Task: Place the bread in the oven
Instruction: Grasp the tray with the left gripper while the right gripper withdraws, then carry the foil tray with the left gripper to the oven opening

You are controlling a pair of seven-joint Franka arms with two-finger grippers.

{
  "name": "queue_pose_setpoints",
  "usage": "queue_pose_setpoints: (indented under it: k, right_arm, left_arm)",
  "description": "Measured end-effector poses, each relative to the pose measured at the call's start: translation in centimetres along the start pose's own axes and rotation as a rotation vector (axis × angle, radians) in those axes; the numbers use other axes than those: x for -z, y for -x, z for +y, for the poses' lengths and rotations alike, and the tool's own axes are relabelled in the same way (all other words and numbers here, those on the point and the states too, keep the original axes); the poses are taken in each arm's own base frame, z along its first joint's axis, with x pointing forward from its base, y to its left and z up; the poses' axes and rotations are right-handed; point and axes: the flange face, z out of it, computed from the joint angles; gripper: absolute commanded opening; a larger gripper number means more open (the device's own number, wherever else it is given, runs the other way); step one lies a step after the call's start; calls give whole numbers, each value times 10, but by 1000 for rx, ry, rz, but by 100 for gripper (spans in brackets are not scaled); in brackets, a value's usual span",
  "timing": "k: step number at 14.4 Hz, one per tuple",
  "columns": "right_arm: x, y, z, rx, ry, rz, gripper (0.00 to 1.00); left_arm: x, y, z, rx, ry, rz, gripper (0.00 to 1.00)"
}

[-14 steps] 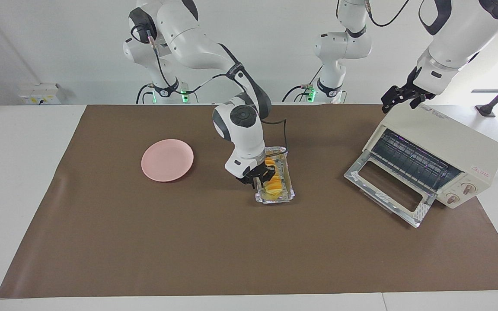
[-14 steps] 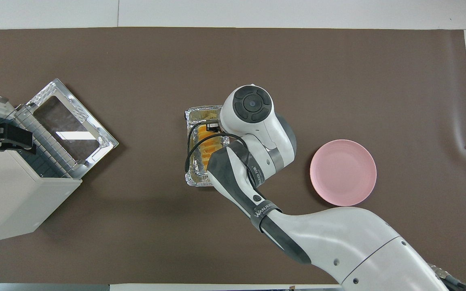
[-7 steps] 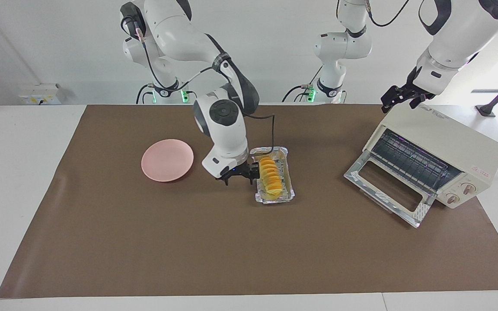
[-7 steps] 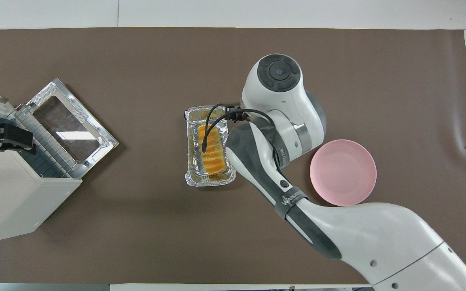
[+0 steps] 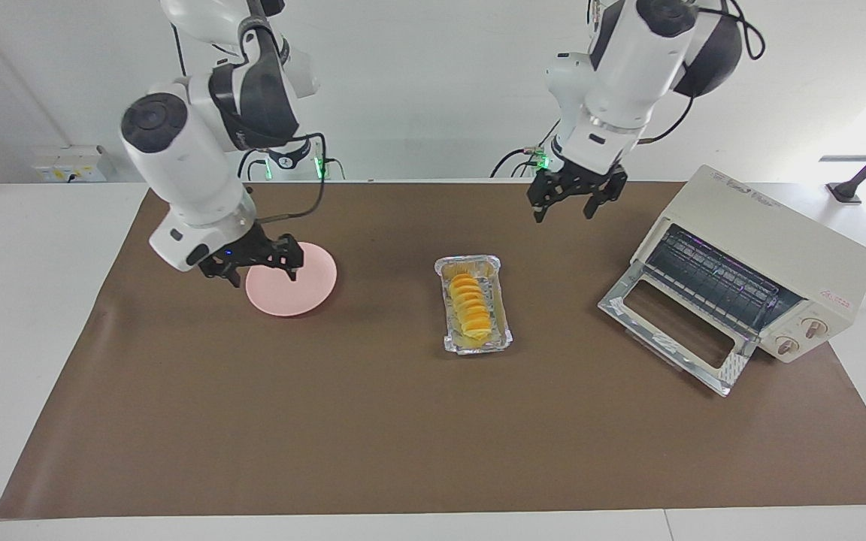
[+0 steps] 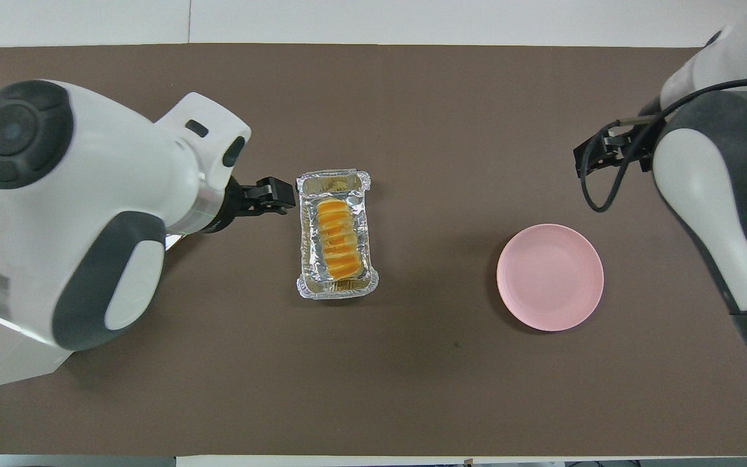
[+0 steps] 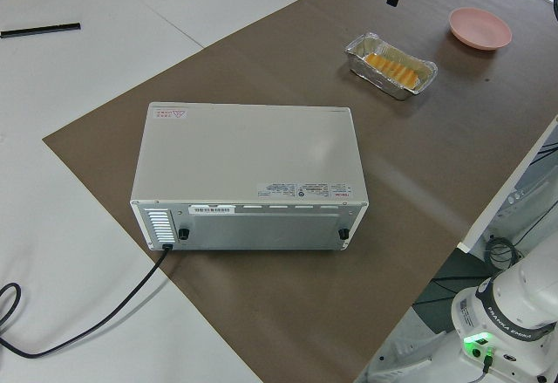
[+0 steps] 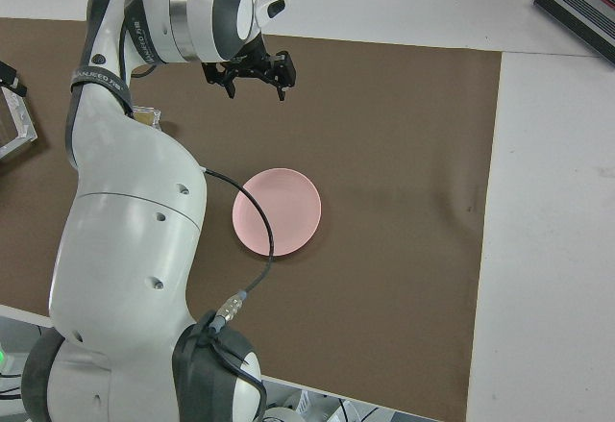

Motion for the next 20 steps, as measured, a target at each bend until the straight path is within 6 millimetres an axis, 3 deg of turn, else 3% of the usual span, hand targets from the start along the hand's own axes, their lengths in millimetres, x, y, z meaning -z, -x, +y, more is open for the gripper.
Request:
queue_pose_setpoints:
  k: [2, 4, 7, 8, 9, 12, 16, 17, 18, 19, 20]
  right_arm:
    - [32, 32, 36, -13, -1, -21, 100]
    - [63, 71, 58, -25, 12, -28, 100]
    - [94, 119, 57, -31, 64, -52, 100]
    - [97, 128, 52, -25, 76, -55, 100]
    - [91, 134, 45, -14, 86, -63, 100]
    - [73, 124, 46, -27, 92, -32, 100]
    - [78, 114, 51, -45, 80, 0, 100]
    - [80, 113, 51, -46, 67, 5, 100]
    - [81, 112, 51, -46, 54, 9, 100]
    - [82, 111, 50, -46, 45, 12, 100]
    - [83, 111, 49, -46, 35, 15, 100]
  left_arm:
    - [-68, -7, 43, 3, -2, -7, 100]
    - [-123, -17, 63, -2, 6, 6, 100]
    - [-180, 1, 93, 7, -24, -19, 100]
    - [-193, 9, 103, 14, -32, -25, 88]
    - [-204, 18, 112, 33, -39, -30, 80]
    - [-208, 34, 125, 57, -43, -32, 54]
    - [-222, 41, 121, 62, -62, -46, 45]
    - [-225, 42, 119, 64, -65, -48, 35]
    - [-228, 43, 117, 65, -69, -51, 10]
    - [-230, 43, 115, 72, -74, -54, 0]
    - [-232, 44, 114, 84, -77, -55, 0]
